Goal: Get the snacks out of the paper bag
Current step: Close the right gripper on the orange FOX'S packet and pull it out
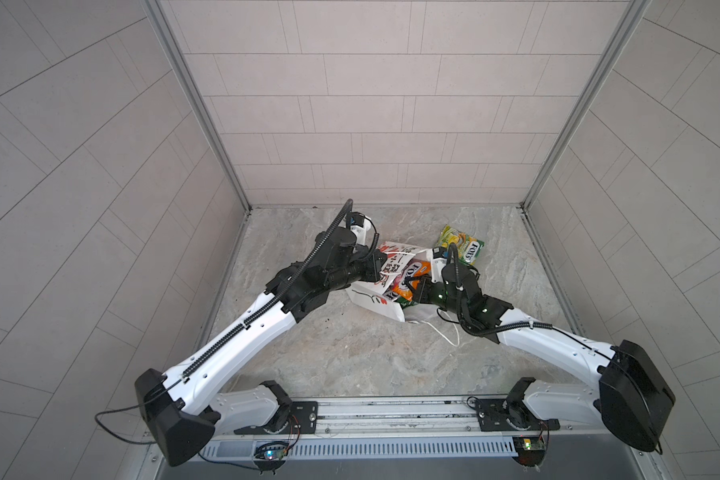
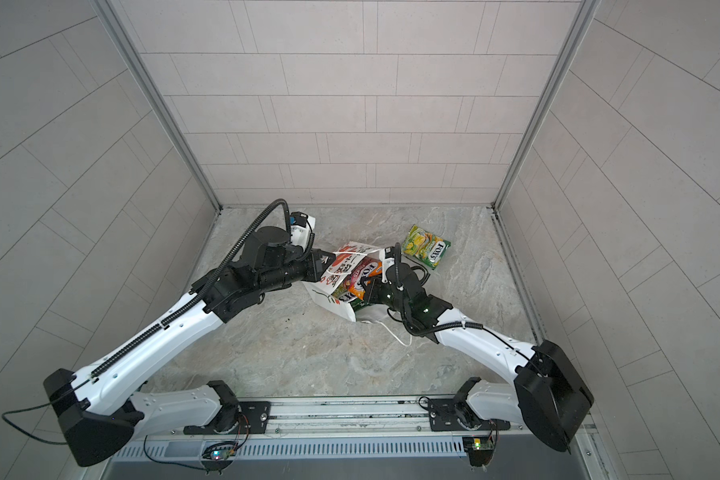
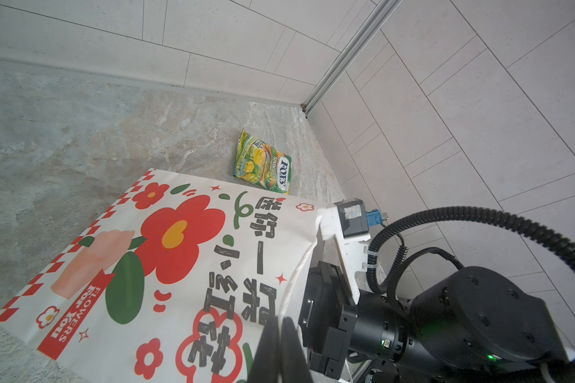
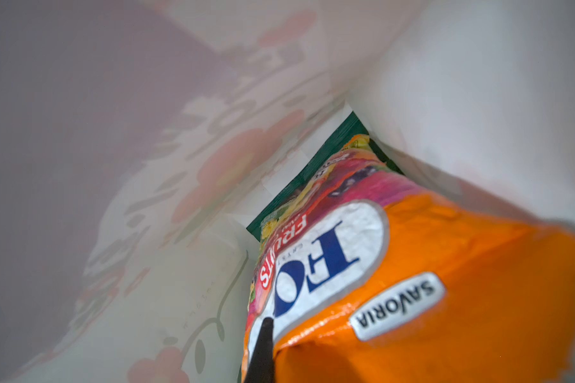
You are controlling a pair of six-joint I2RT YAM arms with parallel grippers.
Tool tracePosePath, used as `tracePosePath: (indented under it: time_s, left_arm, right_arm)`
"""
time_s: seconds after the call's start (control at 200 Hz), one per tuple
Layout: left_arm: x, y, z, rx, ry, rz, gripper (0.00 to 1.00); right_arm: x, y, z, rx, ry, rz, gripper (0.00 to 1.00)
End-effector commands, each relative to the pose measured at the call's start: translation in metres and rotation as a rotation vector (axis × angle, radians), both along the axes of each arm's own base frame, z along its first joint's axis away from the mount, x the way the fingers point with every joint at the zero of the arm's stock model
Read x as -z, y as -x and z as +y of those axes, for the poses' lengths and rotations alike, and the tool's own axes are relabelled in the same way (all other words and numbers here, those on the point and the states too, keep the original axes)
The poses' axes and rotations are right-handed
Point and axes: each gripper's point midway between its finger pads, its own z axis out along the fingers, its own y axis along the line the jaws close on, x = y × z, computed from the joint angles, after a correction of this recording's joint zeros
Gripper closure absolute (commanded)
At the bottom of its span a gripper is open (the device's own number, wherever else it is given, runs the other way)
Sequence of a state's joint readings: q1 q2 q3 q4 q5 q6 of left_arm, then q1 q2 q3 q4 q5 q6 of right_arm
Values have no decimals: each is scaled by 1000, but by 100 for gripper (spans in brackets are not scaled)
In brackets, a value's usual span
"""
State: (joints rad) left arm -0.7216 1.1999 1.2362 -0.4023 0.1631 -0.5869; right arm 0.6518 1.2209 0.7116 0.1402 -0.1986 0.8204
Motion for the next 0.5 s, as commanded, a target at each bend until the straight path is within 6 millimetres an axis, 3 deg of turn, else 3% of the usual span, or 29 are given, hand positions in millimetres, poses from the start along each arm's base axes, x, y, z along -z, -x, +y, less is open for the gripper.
tracePosePath:
  time_s: [0.0, 0.26, 0.495]
  left_arm:
    - [-3, 4, 6, -11, -7, -18, 100]
    - [-3, 2, 12, -43, -18, -30, 100]
    - [-2, 1, 14, -51, -18, -33, 100]
  right_arm:
    - [-7, 14, -4, -67, 46, -11, 100]
    - [-20, 36, -25, -117, 160, -65, 100]
    - [-53, 59, -37, -190, 211, -127, 100]
